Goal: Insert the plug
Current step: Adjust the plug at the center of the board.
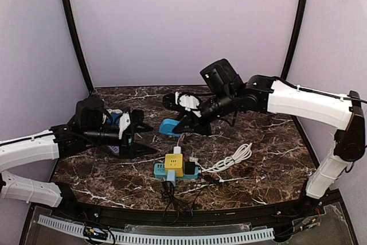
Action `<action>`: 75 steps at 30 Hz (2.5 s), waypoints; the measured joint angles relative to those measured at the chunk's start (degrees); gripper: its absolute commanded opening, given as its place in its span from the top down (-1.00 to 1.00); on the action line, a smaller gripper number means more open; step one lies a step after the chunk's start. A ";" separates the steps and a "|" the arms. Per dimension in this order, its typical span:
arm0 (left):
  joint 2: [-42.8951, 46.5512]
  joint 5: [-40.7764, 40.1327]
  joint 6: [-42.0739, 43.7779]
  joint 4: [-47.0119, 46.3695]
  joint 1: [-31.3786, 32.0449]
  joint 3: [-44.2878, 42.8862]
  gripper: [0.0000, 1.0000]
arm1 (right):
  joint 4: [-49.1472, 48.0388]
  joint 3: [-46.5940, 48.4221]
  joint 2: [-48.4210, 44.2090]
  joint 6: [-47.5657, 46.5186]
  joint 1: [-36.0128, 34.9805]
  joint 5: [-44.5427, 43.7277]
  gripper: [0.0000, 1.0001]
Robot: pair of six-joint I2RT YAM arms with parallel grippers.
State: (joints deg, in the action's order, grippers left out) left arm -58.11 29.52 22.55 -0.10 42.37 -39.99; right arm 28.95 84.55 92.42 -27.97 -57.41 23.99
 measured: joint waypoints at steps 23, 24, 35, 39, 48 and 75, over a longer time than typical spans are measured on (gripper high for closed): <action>-3.19 -3.78 -13.92 -36.68 2.93 16.06 0.54 | 2.03 3.85 6.67 -6.54 -2.23 0.63 1.00; -3.34 -3.89 -14.34 -36.72 3.04 16.06 0.62 | 2.03 3.85 6.69 -6.71 -2.27 0.63 1.00; -4.04 -5.16 -13.07 -37.59 4.31 16.06 0.99 | 3.63 4.63 6.97 -6.12 -2.49 0.66 -0.01; -4.00 -6.51 -14.56 -38.47 4.33 16.06 0.99 | 2.08 4.22 6.84 -4.72 -2.73 -1.60 -0.32; -2.86 -6.99 -17.62 -42.60 4.13 16.31 0.99 | -16.24 -15.89 -2.95 5.53 0.02 4.94 -0.23; -3.85 -5.46 -23.39 -50.71 5.84 18.73 0.99 | -44.65 -23.37 -2.03 24.02 2.27 15.74 0.08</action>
State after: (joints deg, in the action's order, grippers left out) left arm -61.95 24.05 -0.84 -50.81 48.21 -21.26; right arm -15.70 61.19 90.39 -3.95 -55.13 39.72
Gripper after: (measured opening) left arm 0.039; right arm 0.471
